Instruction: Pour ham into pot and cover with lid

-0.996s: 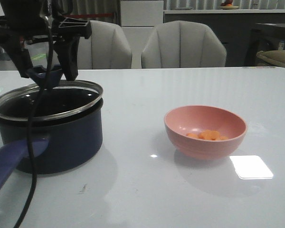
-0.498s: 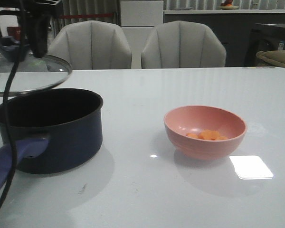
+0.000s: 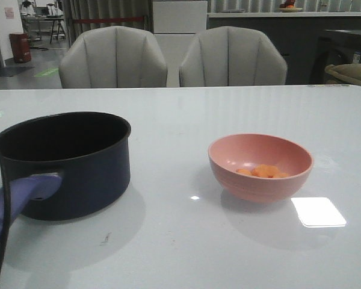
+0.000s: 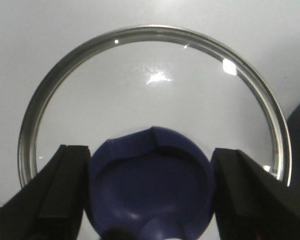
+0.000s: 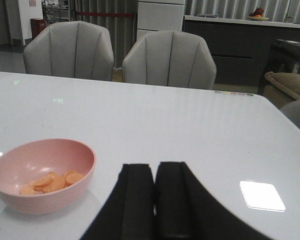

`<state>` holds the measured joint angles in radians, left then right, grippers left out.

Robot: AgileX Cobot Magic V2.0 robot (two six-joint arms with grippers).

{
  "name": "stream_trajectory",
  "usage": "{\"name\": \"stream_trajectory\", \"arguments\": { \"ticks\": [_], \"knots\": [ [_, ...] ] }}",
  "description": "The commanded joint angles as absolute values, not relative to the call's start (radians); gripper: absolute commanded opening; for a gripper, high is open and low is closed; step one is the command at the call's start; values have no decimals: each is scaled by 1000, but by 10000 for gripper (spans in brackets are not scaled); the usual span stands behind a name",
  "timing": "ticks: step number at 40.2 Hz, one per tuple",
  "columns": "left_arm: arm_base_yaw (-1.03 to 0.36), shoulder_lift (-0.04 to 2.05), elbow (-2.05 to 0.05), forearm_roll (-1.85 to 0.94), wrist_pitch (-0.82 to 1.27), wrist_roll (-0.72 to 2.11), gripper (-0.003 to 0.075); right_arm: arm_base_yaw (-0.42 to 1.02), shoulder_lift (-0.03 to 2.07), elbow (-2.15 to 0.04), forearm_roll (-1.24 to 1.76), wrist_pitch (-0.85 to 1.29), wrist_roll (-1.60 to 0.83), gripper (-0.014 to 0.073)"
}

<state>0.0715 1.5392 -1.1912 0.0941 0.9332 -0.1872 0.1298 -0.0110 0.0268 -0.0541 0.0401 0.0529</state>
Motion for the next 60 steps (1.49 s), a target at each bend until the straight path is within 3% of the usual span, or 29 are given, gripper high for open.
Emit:
{"name": "stream_trajectory", "arguments": {
  "ticks": [1,9,26,29,37,48,60],
  "knots": [
    [131,1490,-1130,9,796,-105,280,126,-31,22,-63,-42,51,149],
    [158,1520,-992,-43,653,-72,280,126,-31,22,-63,-42,51,149],
    [156,1643,-985,-58,600,-72,286,126,-31,22,-63,-42,51,149],
    [156,1645,-985,-58,595,-72,325,126,-31,22,-63,-42,51,149],
    [156,1645,-992,-67,604,-72,550,126,-31,22,-63,-42,51,149],
    [128,1605,-992,-62,611,-52,552,126,-31,22,-63,-42,51,149],
    [64,1383,-992,-32,602,-48,552,126,-31,22,-63,-42,51,149]
  ]
}}
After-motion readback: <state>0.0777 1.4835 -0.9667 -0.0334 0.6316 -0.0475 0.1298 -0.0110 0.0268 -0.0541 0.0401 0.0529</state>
